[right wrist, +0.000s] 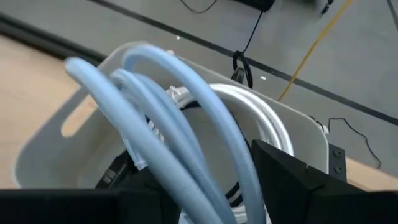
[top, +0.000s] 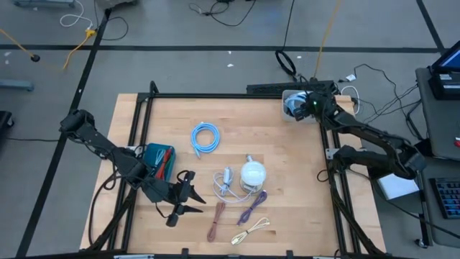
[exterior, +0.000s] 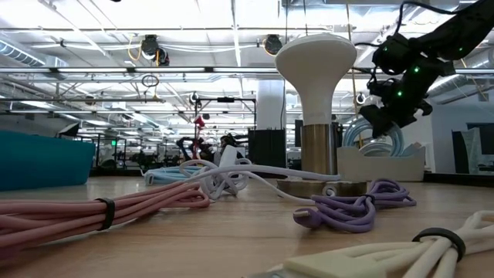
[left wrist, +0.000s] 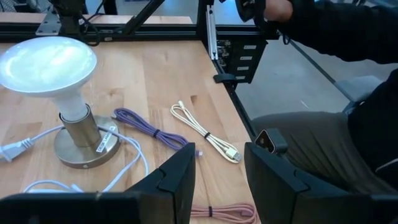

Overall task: Pick & Place USB Port
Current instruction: Put the right blue HDMI cable into the gray bin

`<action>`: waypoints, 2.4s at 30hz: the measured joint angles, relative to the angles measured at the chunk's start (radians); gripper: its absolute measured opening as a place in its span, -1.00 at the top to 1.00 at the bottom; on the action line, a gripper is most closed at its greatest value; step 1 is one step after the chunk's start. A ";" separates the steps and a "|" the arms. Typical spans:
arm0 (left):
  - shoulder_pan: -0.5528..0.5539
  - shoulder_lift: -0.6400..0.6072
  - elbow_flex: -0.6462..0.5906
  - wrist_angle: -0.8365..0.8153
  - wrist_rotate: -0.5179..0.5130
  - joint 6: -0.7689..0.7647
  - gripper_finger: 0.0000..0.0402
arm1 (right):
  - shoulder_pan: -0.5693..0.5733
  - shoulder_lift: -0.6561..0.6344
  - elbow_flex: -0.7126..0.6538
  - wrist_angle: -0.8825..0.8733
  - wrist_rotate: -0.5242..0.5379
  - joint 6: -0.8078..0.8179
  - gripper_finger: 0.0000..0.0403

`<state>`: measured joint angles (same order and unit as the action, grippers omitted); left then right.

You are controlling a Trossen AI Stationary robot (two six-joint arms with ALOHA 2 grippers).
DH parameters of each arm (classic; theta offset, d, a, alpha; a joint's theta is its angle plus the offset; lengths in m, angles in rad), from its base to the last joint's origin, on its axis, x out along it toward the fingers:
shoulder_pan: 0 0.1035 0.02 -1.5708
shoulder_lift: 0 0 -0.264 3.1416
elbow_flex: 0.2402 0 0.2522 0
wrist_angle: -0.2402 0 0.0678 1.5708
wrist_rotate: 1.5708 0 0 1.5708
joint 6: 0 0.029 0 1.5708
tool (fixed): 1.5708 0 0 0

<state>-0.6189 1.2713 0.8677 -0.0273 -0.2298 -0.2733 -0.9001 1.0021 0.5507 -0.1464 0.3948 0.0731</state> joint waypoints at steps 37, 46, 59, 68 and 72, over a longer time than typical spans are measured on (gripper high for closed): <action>0.000 0.000 0.000 -0.046 0.001 0.022 0.30 | 0.149 -0.039 0.102 -0.196 0.613 -0.006 0.94; 0.003 0.000 0.000 -0.028 0.001 0.045 0.50 | 0.149 -0.098 0.102 -0.257 0.500 0.005 0.95; -0.001 0.000 0.000 -0.021 0.002 0.043 0.98 | 0.147 0.043 0.047 -0.149 0.420 -0.059 0.96; -0.001 0.000 0.000 -0.023 0.003 0.066 0.90 | 0.148 0.127 -0.007 -0.021 0.508 -0.188 0.96; -0.001 0.000 0.000 -0.025 0.003 0.071 0.90 | 0.148 0.107 -0.009 -0.005 0.568 -0.193 0.96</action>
<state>-0.6197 1.2713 0.8677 -0.0528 -0.2272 -0.2023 -0.7522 1.1095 0.5419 -0.1515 0.9630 -0.1195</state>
